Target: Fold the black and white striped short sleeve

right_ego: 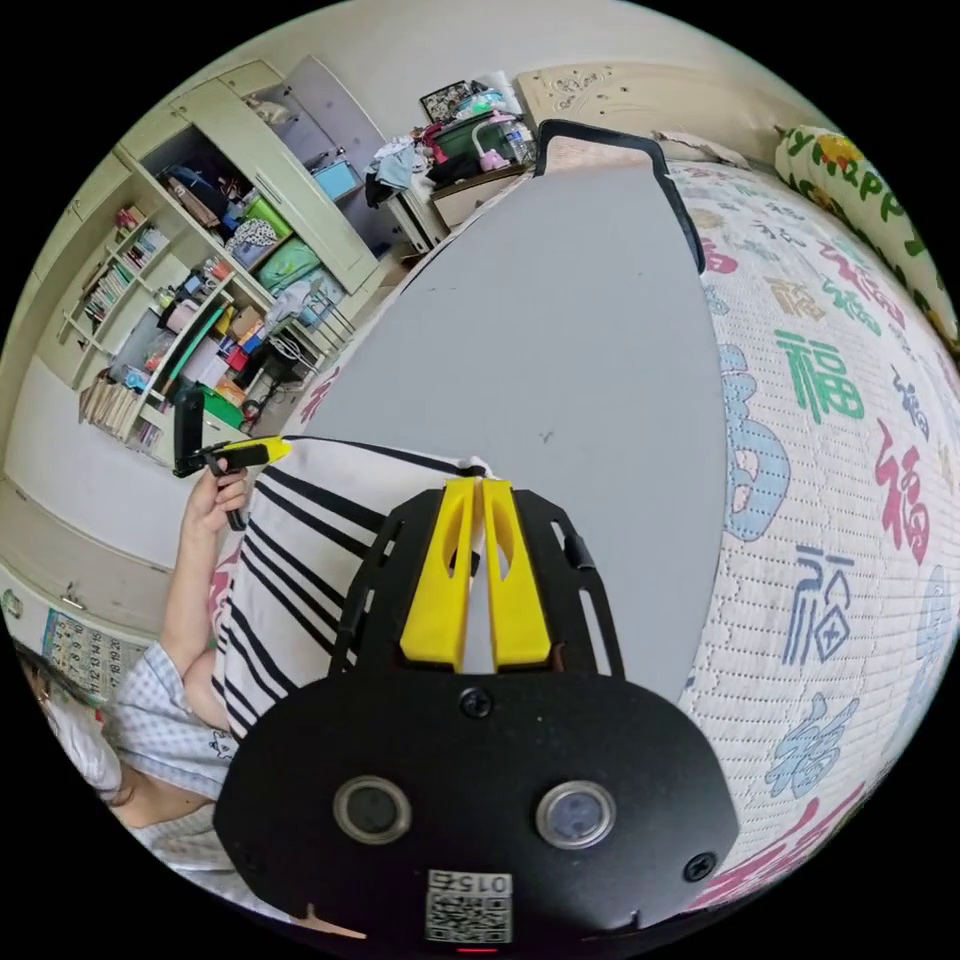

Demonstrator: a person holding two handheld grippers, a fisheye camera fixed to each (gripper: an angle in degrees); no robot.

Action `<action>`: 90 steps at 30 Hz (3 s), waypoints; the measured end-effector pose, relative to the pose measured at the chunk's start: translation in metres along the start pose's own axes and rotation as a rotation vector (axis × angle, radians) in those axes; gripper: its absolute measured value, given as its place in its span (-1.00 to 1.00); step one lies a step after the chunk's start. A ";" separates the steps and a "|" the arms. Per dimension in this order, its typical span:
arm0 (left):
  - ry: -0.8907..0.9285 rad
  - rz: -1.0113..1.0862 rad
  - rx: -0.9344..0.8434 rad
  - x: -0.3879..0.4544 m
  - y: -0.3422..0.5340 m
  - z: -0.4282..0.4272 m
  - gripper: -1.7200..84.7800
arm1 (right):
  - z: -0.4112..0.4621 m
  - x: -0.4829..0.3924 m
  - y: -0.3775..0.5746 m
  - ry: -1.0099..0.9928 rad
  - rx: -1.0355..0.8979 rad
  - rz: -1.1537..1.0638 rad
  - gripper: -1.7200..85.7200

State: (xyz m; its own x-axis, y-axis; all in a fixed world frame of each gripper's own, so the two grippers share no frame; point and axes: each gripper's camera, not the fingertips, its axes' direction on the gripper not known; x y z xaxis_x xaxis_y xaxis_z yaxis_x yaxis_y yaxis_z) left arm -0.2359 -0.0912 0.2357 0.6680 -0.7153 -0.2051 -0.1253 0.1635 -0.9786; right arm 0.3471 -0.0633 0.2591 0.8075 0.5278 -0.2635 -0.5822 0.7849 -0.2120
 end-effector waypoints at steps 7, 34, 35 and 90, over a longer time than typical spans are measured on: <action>-0.107 0.145 0.047 0.048 0.025 -0.044 -0.85 | -0.051 -0.038 0.075 -0.014 0.086 -0.218 -0.89; -0.236 0.628 -0.361 0.297 0.249 0.052 -0.83 | -0.098 -0.030 0.321 -0.298 0.137 -0.527 -0.86; -0.251 0.631 -0.364 0.300 0.250 0.053 -0.84 | -0.099 -0.033 0.326 -0.286 0.143 -0.539 -0.85; 0.259 -0.058 0.183 0.029 0.095 -0.060 -0.77 | -0.149 0.072 0.164 -0.488 0.291 -0.039 -0.73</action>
State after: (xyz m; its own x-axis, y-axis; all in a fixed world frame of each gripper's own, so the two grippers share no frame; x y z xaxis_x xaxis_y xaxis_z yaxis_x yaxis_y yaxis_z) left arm -0.2724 -0.1367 0.1356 0.4588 -0.8722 -0.1699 0.0577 0.2201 -0.9738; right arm 0.2957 0.0556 0.0648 0.8186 0.5308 0.2194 -0.5563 0.8277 0.0734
